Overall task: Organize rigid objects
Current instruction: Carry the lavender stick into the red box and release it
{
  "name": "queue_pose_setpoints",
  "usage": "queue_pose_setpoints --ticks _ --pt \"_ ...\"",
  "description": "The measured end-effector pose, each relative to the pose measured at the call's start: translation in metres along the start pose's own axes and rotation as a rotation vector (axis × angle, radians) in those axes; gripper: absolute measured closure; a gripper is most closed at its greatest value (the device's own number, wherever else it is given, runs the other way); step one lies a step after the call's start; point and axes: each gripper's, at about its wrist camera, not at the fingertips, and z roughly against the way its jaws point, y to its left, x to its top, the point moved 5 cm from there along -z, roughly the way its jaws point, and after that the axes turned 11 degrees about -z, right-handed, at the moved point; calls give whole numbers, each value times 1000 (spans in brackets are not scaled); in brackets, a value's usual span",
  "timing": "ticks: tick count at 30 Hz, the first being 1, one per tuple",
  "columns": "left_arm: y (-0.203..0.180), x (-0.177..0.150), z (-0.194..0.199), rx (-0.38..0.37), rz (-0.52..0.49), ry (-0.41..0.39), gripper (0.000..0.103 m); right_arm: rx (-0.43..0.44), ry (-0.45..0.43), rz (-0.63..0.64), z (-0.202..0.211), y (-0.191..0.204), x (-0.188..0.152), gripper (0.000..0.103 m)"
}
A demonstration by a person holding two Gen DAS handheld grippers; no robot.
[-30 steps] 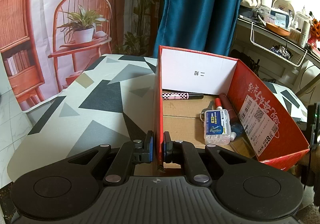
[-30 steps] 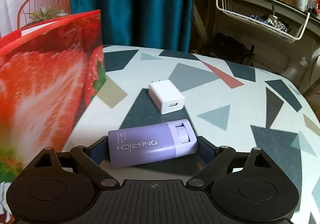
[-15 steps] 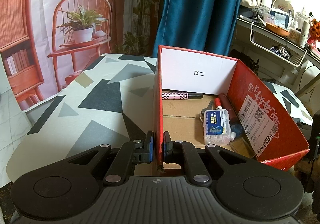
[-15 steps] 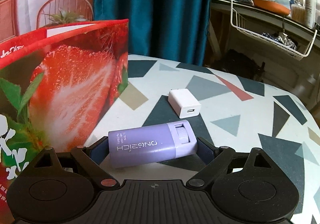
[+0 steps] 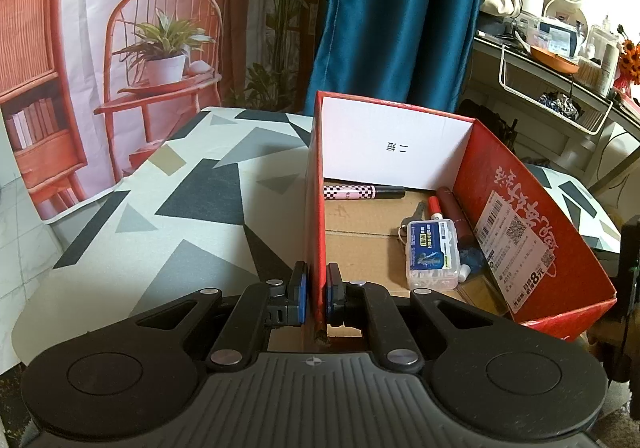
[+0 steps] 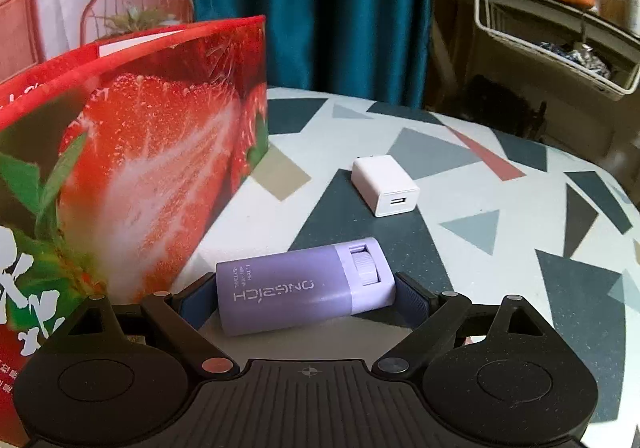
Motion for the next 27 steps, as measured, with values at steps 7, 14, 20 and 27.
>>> queue_pose_setpoints --ticks 7,14,20,27 --pt "0 -1 0 -6 6 -8 93 31 11 -22 17 -7 32 15" --pt "0 -2 0 -15 7 -12 92 94 -139 33 54 12 91 15" --pt "0 -2 0 -15 7 -12 92 144 -195 226 63 55 113 15" --pt "1 -2 0 -14 6 -12 92 183 -171 388 49 102 110 15"
